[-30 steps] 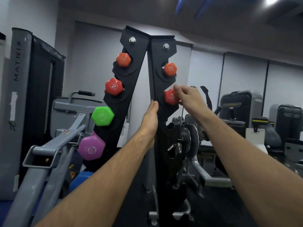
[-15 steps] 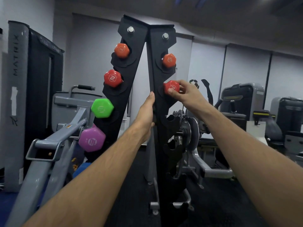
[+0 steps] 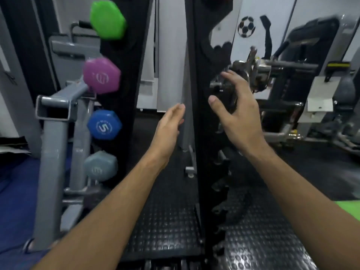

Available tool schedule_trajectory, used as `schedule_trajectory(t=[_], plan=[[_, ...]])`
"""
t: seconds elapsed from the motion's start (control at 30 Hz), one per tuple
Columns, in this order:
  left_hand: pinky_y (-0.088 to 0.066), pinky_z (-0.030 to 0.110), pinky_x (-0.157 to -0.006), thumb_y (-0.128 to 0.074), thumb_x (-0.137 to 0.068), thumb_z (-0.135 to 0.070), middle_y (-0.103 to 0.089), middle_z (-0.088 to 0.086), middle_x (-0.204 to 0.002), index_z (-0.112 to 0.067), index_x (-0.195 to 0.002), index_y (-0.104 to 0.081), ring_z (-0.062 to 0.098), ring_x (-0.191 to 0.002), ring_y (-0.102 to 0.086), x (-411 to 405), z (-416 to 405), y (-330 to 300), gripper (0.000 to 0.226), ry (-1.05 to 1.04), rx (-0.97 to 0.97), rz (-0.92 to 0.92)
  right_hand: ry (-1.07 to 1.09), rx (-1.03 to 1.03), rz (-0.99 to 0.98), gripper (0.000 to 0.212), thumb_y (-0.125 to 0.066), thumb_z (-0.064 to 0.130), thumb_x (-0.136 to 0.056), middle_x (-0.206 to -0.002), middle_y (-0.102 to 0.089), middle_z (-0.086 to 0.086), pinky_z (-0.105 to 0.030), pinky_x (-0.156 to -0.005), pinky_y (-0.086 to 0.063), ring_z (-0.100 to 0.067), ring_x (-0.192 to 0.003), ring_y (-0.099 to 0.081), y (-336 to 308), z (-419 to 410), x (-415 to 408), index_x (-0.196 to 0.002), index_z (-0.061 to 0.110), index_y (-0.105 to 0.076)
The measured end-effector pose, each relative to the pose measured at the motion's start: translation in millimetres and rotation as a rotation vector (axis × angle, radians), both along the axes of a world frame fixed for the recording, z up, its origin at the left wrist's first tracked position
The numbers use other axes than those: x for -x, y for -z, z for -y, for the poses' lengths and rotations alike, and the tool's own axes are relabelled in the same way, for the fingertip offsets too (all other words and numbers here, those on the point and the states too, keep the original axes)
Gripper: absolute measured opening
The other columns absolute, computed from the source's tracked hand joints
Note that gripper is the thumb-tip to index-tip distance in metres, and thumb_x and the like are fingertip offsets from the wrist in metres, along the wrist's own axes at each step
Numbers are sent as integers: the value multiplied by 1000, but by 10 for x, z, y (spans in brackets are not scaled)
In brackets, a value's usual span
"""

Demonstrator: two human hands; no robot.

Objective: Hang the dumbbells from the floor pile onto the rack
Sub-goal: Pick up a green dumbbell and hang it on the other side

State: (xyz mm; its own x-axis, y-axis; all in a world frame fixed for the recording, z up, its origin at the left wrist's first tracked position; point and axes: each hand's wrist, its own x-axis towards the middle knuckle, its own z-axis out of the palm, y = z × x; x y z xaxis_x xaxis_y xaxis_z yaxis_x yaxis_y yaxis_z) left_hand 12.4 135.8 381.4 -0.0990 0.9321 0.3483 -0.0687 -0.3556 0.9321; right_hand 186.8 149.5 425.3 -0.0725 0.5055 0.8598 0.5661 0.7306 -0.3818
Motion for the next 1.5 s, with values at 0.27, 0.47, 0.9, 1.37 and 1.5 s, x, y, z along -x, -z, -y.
schedule_trajectory(t=[0.27,0.47,0.9,1.37,1.5], plan=[[-37,43,-122,-54,-91,-66,-55,-13,-150,-36,-149,-50,7,-138,-51,-33,123,1292,65,-27,184,-75,-104,369,-31,46,-68,32,-99,-137,-61,11,-34,-108,-49,-3,-129,-56,1511,153,-147,-142,21,-57],[-38,44,-121,-56,-99,-57,-56,-9,-149,-35,-146,-53,9,-138,-52,-58,329,2349,52,-16,367,-97,-198,706,-41,25,-67,27,-99,-101,-73,11,-20,-84,-53,-6,-96,-68,2581,395,-293,-124,22,-69],[-47,37,-95,-58,-104,-42,-67,-1,-117,-24,-112,-70,18,-109,-63,-451,700,4522,23,217,968,-348,199,1672,460,27,-71,42,-87,-78,-71,-4,-27,-67,-49,-19,-77,-68,5409,954,-980,-81,16,-75],[-45,36,-99,-38,-103,-55,-63,18,-135,-5,-129,-66,31,-120,-60,-738,639,5777,62,318,1220,-776,330,2152,-645,30,-58,16,-100,-99,-66,-27,-53,-86,-52,-40,-88,-63,6750,1390,-1276,-120,-5,-62],[-44,38,-105,-40,-103,-49,-61,17,-139,-7,-132,-64,31,-126,-57,-790,628,5783,57,337,1215,-813,365,2107,-754,22,-57,3,-99,-94,-64,-21,-48,-76,-60,-32,-87,-63,6585,1364,-1148,-120,-4,-58]])
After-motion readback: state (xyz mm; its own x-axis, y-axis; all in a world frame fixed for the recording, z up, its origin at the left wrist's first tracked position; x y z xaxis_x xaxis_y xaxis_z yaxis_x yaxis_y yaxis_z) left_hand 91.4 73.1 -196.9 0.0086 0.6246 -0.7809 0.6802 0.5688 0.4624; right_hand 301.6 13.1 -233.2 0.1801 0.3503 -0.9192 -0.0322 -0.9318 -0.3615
